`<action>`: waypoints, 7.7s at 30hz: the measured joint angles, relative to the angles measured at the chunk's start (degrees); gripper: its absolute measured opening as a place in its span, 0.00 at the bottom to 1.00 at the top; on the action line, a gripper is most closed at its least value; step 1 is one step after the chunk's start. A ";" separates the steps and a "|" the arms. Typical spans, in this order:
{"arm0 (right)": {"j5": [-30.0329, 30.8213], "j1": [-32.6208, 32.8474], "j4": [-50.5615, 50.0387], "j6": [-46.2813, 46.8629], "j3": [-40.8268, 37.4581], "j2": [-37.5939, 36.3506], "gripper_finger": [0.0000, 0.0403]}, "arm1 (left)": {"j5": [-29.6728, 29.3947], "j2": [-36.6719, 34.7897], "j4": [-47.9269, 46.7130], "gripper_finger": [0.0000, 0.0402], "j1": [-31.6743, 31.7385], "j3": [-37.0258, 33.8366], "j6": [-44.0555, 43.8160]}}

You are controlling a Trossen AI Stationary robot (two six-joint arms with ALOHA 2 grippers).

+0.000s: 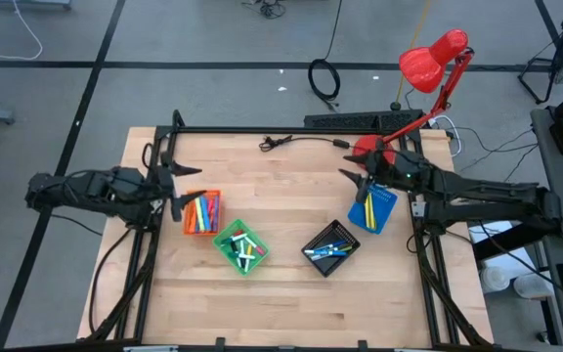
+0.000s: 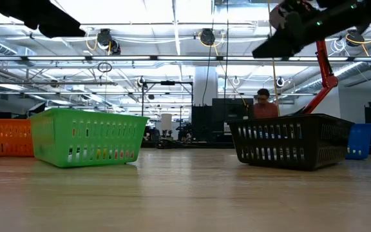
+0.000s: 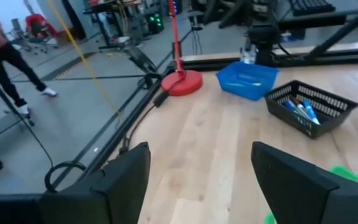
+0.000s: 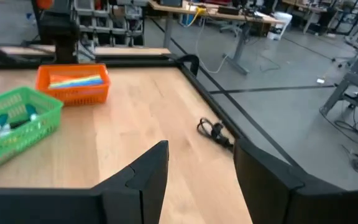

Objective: Pick & Place Markers
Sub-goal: Return to Home Position

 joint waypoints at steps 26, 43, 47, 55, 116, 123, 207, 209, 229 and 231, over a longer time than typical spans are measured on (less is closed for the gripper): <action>2.06 -1.53 13.65 10.14 -28.08 -34.17 0.42 | 0.80 -21.94 2.65 0.68 7.82 -16.97 -6.07; -12.56 1.47 15.30 14.14 -33.35 -44.59 0.42 | 0.46 -21.77 -0.03 0.68 9.07 -17.44 -7.89; -18.83 4.81 15.02 17.02 -33.41 -44.52 0.42 | 0.44 -21.77 0.48 0.68 9.05 -17.44 -7.89; -19.01 16.85 15.53 18.80 -33.44 -42.78 0.42 | 0.44 -21.77 1.11 0.68 9.05 -17.42 -7.50; 1.91 26.62 0.65 8.21 -33.50 -42.38 0.42 | 18.38 -18.99 26.52 0.68 9.48 -31.12 -6.00; 3.57 26.62 0.59 8.08 -33.50 -42.48 0.42 | 19.00 -17.61 26.24 0.68 9.49 -31.11 -5.75; 5.03 26.64 3.35 5.97 -33.48 -42.43 0.42 | 18.54 -17.58 28.44 0.68 9.49 -31.19 -5.95; 5.02 26.64 3.35 5.97 -33.49 -42.43 0.42 | 18.54 -17.58 28.42 0.68 9.49 -31.19 -5.95; 5.01 26.64 3.35 5.97 -33.49 -42.43 0.42 | 18.56 -17.57 28.44 0.68 9.49 -31.19 -5.95; 5.01 26.64 3.35 5.97 -33.50 -42.43 0.42 | 18.56 -17.56 28.44 0.68 9.49 -31.19 -5.95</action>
